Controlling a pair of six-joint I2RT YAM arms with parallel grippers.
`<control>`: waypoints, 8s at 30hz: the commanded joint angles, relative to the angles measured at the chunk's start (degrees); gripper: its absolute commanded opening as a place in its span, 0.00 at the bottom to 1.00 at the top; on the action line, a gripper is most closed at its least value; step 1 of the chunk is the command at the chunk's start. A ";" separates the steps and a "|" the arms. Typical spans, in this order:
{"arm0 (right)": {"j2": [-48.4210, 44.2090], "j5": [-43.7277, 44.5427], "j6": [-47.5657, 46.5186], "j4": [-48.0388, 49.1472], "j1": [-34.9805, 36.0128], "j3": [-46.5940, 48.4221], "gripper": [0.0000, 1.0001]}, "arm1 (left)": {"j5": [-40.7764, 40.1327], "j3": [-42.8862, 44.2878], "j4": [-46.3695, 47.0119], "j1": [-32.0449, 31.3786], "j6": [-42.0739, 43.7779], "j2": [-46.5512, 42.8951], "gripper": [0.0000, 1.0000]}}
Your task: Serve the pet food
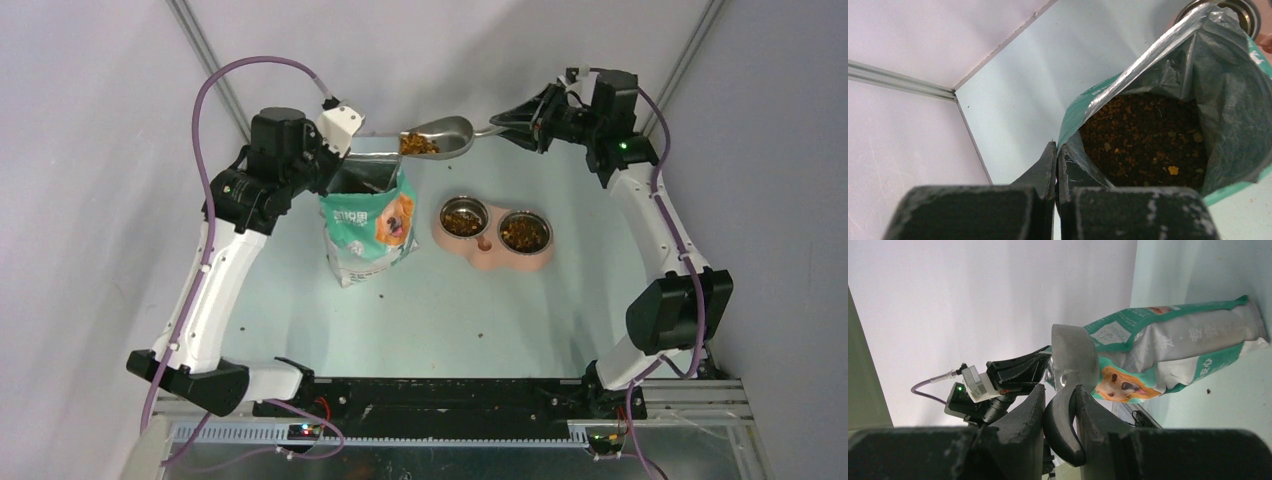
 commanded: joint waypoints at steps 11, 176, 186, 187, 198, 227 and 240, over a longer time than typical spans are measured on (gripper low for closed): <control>-12.45 -5.11 2.73 12.55 -15.73 -17.63 0.00 | -2.98 -1.02 4.35 0.71 3.41 -5.67 0.00; 13.30 57.90 -69.26 -41.07 44.05 43.21 0.00 | 18.49 -8.48 8.11 0.54 -25.79 -6.37 0.00; 12.51 62.68 -67.35 -31.02 43.82 30.51 0.00 | 17.78 -8.70 10.82 0.54 -31.94 -5.40 0.00; 12.40 62.67 -67.88 -30.36 44.04 28.38 0.00 | 18.03 -8.82 11.00 0.54 -32.46 -5.30 0.00; 15.91 64.31 -66.49 -29.37 47.12 17.83 0.00 | 16.56 -10.32 14.06 0.54 -34.81 -5.72 0.00; 13.05 20.26 -33.96 -27.04 34.95 27.15 0.00 | 13.37 -12.75 16.24 3.61 -17.41 -6.72 0.00; 10.27 15.43 -26.10 -22.46 23.54 28.45 0.00 | 10.36 -6.28 9.00 4.23 -8.14 -5.15 0.00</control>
